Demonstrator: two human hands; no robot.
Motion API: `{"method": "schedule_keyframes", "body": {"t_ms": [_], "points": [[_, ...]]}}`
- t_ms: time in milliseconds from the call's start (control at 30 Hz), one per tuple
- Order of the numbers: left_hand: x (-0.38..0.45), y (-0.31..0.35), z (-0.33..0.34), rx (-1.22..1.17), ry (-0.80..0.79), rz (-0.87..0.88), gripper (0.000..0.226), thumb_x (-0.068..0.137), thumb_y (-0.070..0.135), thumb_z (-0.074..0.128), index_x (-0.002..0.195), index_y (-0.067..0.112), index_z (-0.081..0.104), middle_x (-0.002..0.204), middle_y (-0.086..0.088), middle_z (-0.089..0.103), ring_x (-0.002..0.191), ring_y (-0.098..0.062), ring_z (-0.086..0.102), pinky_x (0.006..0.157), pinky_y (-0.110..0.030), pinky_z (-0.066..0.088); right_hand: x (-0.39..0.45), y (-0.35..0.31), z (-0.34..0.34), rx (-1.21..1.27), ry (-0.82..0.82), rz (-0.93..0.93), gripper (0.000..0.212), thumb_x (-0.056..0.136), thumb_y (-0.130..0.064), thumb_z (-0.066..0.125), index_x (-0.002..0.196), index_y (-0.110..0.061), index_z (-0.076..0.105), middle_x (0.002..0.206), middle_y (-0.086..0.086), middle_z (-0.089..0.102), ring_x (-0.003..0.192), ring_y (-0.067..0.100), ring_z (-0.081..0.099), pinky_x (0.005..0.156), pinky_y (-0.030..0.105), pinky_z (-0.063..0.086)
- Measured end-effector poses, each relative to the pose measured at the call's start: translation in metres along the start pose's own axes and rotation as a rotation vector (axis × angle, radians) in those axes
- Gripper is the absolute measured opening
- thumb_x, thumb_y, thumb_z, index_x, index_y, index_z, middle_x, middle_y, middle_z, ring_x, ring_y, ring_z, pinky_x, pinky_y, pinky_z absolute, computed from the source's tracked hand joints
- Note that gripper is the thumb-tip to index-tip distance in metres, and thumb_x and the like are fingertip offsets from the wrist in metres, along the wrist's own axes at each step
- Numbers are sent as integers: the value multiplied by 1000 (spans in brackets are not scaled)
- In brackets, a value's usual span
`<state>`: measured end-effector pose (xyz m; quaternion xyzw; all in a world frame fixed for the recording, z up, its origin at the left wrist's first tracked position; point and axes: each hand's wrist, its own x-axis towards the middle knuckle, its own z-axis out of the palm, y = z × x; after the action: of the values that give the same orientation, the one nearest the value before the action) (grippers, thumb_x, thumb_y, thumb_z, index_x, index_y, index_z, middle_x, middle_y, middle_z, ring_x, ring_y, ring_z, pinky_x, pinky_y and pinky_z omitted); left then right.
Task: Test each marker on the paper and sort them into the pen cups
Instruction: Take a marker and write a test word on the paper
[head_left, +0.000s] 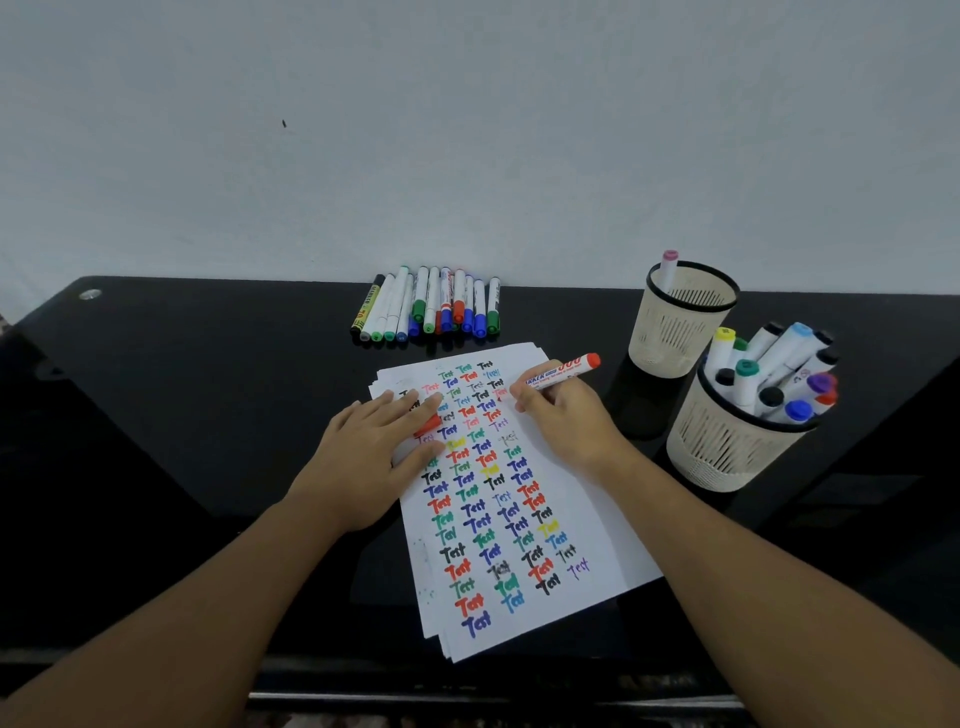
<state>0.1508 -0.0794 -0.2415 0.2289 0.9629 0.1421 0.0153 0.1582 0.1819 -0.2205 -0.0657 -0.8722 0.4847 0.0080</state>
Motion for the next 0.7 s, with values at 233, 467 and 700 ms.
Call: {"method": "schedule_keyframes", "body": {"t_ms": [233, 467, 700], "points": [[-1, -1, 0, 0, -3, -4, 62, 98, 73, 24, 156, 52, 15, 167, 17, 16, 155, -9, 10, 126, -39, 5, 0, 2, 0, -16, 23, 18, 32, 104, -42, 57, 118, -14, 66, 108, -3, 68, 97, 15, 66, 97, 45, 57], [-1, 0, 0, -5, 3, -5, 62, 98, 73, 25, 156, 53, 16, 166, 18, 17, 155, -8, 11, 126, -39, 5, -1, 2, -1, -30, 11, 11, 27, 104, -45, 56, 110, -20, 64, 98, 5, 69, 95, 25, 68, 94, 52, 58], [-1, -1, 1, 3, 2, -4, 63, 97, 75, 22, 155, 54, 15, 166, 18, 17, 155, -8, 10, 126, -38, 4, -1, 6, -3, 34, 57, -11, 24, 106, -40, 55, 115, -20, 63, 99, -3, 68, 95, 14, 65, 93, 38, 56]]}}
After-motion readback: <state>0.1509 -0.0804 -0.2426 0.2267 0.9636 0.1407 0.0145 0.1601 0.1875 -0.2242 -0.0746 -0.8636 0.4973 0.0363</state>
